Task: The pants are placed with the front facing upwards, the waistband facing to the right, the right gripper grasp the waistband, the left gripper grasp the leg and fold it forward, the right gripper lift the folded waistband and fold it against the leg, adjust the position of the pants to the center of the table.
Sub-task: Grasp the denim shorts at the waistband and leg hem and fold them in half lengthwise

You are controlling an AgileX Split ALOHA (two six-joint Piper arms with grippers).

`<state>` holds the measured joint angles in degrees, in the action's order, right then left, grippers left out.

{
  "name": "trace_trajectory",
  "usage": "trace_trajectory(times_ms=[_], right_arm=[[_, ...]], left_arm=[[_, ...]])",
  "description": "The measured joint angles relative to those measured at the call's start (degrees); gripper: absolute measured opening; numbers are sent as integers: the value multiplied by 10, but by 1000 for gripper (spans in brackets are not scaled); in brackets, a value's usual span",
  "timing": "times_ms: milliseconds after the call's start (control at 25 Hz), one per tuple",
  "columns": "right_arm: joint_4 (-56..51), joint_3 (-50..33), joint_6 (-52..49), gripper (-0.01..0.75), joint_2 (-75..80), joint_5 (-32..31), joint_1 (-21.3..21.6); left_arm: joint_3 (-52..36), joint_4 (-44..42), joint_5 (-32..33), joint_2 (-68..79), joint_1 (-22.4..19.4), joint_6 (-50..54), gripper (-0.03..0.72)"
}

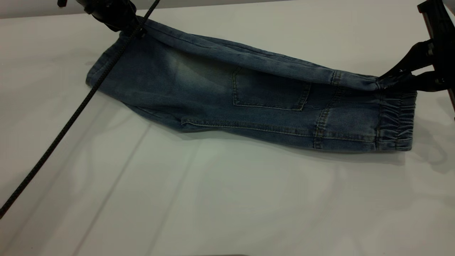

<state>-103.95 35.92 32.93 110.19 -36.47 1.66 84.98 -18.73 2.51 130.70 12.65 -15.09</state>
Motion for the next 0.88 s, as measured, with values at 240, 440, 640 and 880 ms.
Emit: trace_trajectory(times_ms=[240, 440, 640, 880], right_arm=[[0, 0, 5, 153, 0, 2, 0], [-1, 0, 16, 339, 0, 0, 0], [-1, 0, 54, 482, 0, -21, 0], [4, 0, 133, 487, 0, -115, 0]], left_arm=[[0, 0, -17, 9, 0, 14, 210], [0, 0, -31, 9, 0, 67, 398], [0, 0, -30, 9, 1, 90, 438], [0, 0, 16, -11, 16, 93, 442]])
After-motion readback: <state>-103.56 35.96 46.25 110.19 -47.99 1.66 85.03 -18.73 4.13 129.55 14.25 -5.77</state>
